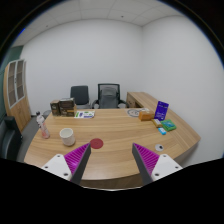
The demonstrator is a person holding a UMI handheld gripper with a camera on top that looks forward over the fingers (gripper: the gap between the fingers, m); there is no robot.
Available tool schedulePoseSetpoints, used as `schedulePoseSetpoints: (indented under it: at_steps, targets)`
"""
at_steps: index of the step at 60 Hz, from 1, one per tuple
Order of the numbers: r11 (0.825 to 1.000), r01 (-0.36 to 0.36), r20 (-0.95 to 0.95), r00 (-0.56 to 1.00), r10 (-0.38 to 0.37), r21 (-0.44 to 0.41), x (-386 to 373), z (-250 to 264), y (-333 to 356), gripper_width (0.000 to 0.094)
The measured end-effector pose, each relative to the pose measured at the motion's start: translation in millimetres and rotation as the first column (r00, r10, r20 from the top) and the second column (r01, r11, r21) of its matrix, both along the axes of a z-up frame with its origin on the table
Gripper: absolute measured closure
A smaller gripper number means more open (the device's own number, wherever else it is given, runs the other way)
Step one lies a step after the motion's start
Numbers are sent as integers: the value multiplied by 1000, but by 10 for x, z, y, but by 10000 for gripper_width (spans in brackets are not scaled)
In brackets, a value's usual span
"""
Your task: Pour water
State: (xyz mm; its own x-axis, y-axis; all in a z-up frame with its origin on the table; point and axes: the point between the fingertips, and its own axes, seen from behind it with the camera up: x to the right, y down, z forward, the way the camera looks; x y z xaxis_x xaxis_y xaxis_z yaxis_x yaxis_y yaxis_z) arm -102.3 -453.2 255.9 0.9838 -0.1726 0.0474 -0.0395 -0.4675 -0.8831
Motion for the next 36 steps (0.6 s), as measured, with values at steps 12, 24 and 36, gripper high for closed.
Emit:
schedulePoseSetpoints:
  at_steps: [12, 24, 36]
  targets:
    - [1000, -12, -21, 1000, 11, -21, -181, -176, 17, 81]
    - [994, -107, -42, 994, 106, -38, -915, -448, 100, 79]
    - [981, -191, -98, 977, 189, -13, -2166, -719, 507, 76]
